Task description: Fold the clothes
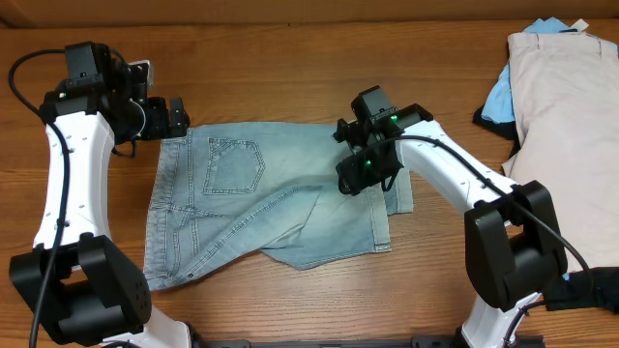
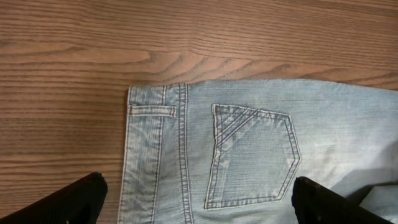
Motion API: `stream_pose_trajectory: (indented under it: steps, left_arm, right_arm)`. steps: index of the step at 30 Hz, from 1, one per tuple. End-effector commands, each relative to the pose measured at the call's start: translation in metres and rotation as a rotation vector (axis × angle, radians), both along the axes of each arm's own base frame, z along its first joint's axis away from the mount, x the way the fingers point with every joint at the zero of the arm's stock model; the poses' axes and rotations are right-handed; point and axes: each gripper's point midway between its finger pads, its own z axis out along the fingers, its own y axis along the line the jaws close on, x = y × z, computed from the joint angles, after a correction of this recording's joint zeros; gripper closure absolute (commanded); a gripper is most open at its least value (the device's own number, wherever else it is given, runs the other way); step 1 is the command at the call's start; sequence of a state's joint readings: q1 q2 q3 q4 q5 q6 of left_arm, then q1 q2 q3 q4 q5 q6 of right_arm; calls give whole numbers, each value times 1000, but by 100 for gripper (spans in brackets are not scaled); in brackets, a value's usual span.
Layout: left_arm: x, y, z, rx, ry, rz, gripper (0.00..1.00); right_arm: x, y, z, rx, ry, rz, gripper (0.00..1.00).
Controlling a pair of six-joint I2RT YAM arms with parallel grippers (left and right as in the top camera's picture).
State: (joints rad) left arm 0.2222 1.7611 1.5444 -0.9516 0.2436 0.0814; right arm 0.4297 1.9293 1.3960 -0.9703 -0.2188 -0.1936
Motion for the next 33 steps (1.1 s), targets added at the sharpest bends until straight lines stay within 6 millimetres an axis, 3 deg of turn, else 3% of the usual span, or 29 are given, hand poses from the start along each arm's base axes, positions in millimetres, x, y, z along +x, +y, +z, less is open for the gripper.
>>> stream_pose_trajectory:
  steps: [1,6,8,10,11,14,16,21,22,23,26,30,33]
  left_arm:
    - [3,-2,0,-5,-7,-9,2]
    - [4,-2,0,-5,-11,-8,1]
    - [4,-2,0,-6,-10,-8,1]
    - [3,-2,0,-6,-10,-8,1]
    - [3,-2,0,-5,-9,-8,1]
    - [3,-2,0,-5,-8,-8,1]
    - [3,-2,0,-6,-8,-8,1]
    - [2,-3,-1,-7,-2,-8,1]
    - [1,-3,-1,-7,-1,-8,1]
    - [1,-3,-1,-7,0,-8,1]
    - [1,-3,-1,-7,0,-8,1]
    - [2,-3,-1,-7,-2,-8,1]
    - [1,-3,-1,-7,-1,-9,1]
  right_arm:
    - [0,13,8,76,-27,167,35]
    - [1,14,7,80,-52,227,31]
    - [4,14,6,76,-61,225,36]
    - [4,14,5,76,-58,220,48]
    - [4,14,5,76,-55,214,60]
    - [5,14,5,78,-54,193,86]
    - [6,15,5,79,-57,193,96]
    - [3,14,5,76,-45,190,96]
    - [2,13,5,74,-41,189,90]
    - [1,13,5,73,-36,189,71]
    - [-3,11,3,67,-20,189,61]
    - [-10,8,-4,60,2,186,64]
    - [-14,7,-6,59,25,162,84]
